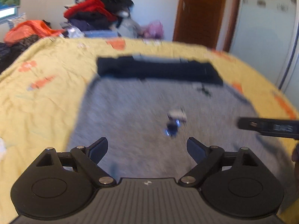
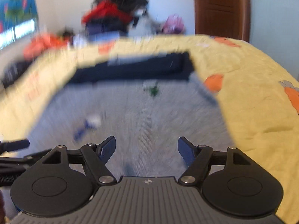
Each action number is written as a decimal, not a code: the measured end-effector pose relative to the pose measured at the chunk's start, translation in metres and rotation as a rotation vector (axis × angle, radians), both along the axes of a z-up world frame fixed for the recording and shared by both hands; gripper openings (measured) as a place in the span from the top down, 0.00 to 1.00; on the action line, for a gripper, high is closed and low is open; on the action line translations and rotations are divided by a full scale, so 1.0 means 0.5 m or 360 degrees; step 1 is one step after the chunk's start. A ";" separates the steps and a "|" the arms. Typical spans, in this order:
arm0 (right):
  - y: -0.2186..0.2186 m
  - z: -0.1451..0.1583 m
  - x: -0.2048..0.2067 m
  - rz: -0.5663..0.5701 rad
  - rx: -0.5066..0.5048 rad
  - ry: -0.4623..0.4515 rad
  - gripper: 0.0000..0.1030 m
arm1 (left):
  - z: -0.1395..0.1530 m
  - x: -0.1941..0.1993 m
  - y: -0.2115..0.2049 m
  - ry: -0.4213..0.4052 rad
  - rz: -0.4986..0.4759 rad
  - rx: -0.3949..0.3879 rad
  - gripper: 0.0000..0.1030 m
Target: Fold small clothes
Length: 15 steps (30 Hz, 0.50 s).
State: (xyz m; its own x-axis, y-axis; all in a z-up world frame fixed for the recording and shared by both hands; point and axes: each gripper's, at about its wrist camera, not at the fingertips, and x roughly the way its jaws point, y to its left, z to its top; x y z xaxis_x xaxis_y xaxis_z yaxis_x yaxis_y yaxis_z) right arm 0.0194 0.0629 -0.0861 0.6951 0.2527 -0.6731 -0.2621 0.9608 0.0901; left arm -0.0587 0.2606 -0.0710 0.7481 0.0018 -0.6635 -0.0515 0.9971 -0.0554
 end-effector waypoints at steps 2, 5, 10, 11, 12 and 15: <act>0.020 -0.041 -0.016 0.0013 -0.0115 -0.0066 0.24 | -0.048 0.001 -0.018 0.0067 -0.0023 0.0063 0.11; 0.010 -0.047 -0.038 -0.0019 -0.0087 -0.0091 0.22 | -0.057 -0.025 -0.027 0.0034 -0.0043 0.0128 0.11; -0.044 -0.031 -0.109 -0.0099 -0.0011 -0.0039 0.23 | -0.039 -0.075 -0.020 0.0114 0.0004 0.0076 0.11; -0.046 -0.039 -0.127 -0.0094 -0.0042 -0.0041 0.22 | -0.038 -0.091 -0.020 0.0115 0.0010 0.0076 0.11; -0.046 -0.048 -0.146 -0.0074 -0.0093 -0.0084 0.20 | -0.040 -0.105 -0.023 0.0109 0.0014 0.0088 0.11; -0.052 -0.063 -0.173 -0.0098 -0.0097 -0.0164 0.11 | -0.049 -0.129 -0.032 0.0056 0.0013 0.0138 0.10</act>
State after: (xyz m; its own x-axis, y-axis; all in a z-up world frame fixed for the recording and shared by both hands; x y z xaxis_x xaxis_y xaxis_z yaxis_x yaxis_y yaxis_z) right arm -0.0672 0.0366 -0.1176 0.7743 0.1681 -0.6101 -0.2070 0.9783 0.0067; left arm -0.1231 0.2447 -0.0957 0.7242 0.0660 -0.6864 -0.0598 0.9977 0.0329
